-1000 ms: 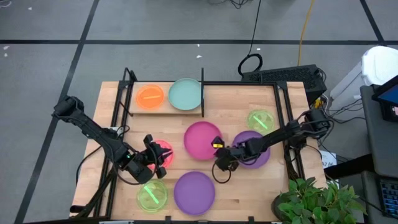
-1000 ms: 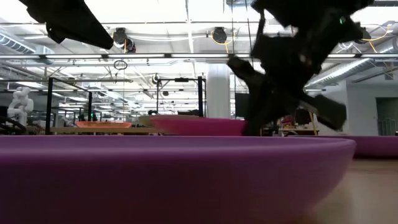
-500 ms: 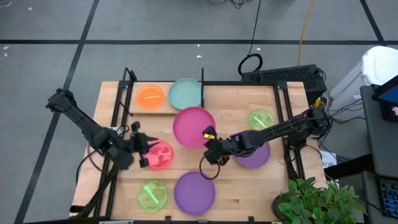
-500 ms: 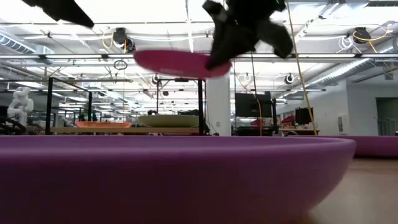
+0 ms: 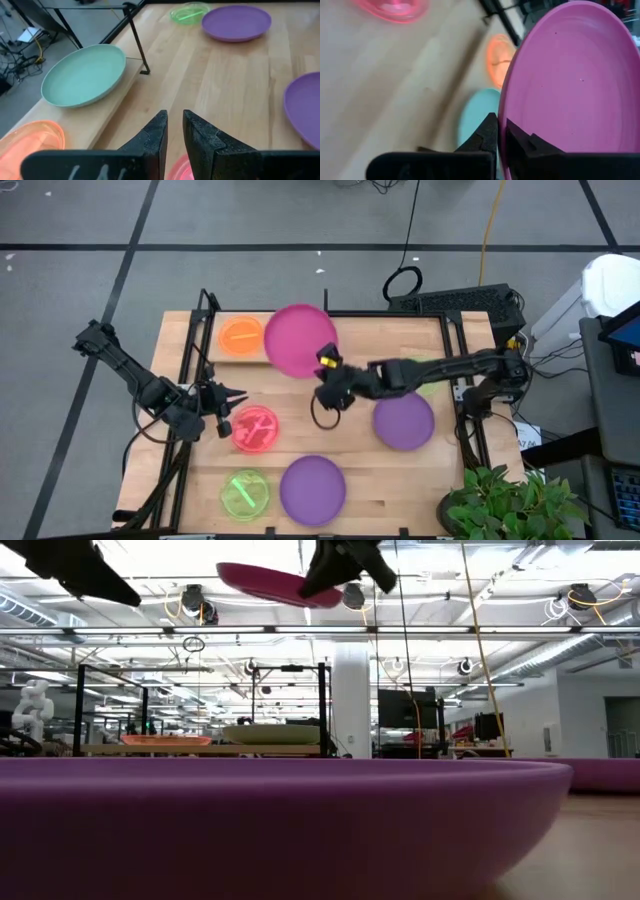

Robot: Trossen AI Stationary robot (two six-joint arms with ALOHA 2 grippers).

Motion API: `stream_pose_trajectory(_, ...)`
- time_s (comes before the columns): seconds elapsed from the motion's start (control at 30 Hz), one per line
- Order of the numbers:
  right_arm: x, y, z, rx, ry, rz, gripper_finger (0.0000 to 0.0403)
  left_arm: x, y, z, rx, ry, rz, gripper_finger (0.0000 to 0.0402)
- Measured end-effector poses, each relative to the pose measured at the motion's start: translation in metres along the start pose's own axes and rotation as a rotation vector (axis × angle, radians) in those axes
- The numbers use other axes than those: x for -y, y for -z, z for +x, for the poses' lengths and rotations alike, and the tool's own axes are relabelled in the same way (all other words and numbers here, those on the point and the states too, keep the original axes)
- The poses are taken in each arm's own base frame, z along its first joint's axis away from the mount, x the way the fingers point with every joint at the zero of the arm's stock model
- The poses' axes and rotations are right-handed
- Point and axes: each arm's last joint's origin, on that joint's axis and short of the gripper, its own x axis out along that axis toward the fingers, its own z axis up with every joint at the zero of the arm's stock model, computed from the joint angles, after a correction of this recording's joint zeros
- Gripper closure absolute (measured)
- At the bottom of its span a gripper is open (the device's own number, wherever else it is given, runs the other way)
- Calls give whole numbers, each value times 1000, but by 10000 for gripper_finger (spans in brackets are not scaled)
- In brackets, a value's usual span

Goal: Place and stack plates onto a shelf
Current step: Stack the pink plate on the blue plate on the shelf

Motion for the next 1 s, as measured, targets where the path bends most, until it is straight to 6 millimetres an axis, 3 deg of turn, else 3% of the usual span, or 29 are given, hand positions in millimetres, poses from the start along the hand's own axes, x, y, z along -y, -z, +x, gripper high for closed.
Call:
stream_pose_trajectory(0.27, 46, 18, 8, 49, 97, 3, 401, 0, 0, 0, 5, -1, -19, 335)
stream_pose_trajectory(0.5, 64, 37, 23, 106, 105, 36, 401, 0, -1, 1, 15, -7, -27, 335)
stream_pose_trajectory(1.0, 44, 48, 90, 174, -30, 96, 401, 0, -2, 1, 27, -21, -29, 335)
